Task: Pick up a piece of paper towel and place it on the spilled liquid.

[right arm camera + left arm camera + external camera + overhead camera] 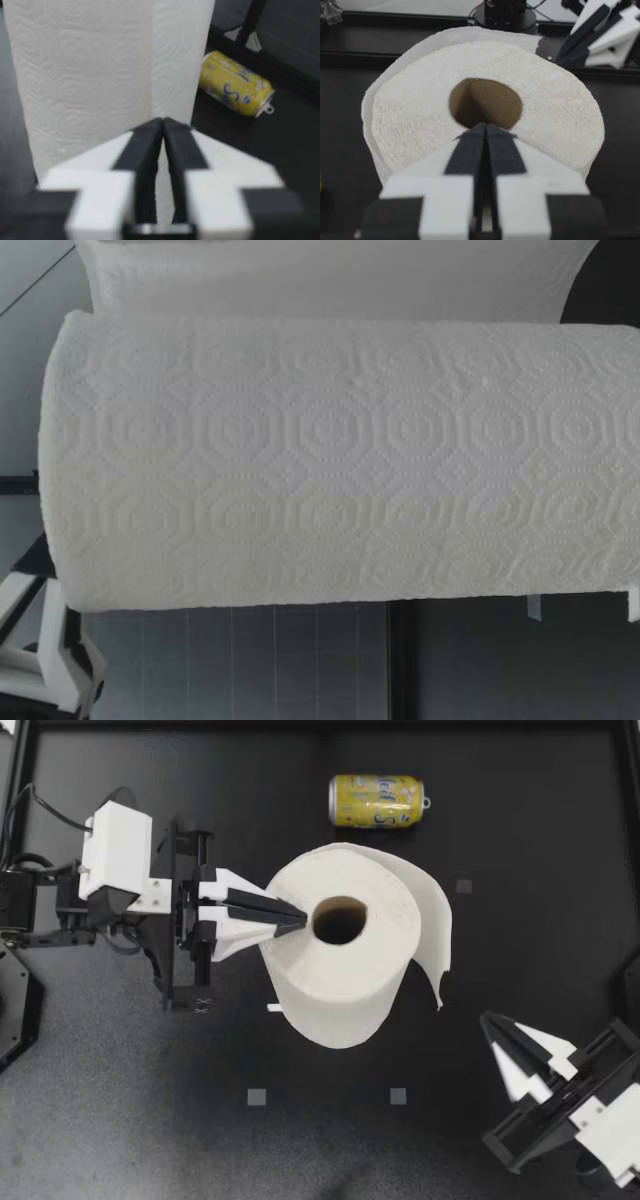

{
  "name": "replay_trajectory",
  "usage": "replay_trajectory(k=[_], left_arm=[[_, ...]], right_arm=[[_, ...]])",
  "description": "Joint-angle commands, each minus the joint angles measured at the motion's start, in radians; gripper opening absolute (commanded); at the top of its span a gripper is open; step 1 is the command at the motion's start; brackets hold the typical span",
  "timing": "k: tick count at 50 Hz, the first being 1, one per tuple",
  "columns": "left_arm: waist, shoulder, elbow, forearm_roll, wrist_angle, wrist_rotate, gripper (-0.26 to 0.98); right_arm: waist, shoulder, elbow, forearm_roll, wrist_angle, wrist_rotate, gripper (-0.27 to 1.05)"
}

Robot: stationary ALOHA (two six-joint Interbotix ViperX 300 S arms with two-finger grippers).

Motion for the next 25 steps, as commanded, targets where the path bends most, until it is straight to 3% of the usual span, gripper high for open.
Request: replay_trajectory(k=[1,9,25], left_arm=[[0.009,0.002,-0.020,-0.003,0.005,-0.003,0.08],[0.009,0.011,-0.018,-0.011,0.009,-0.003,0.08],[0.009,0.014,-0.015,-0.014,0.012,-0.002,0.08]], right_arm=[[-0.034,0.002,-0.026,-0.008,0.009,0.018,0.47],[-0.083,0.029,-0.046,-0.008,0.005,0.025,0.72],[-0.164,0.083,-0.087,-0.054,-0.011,0.020,0.73]])
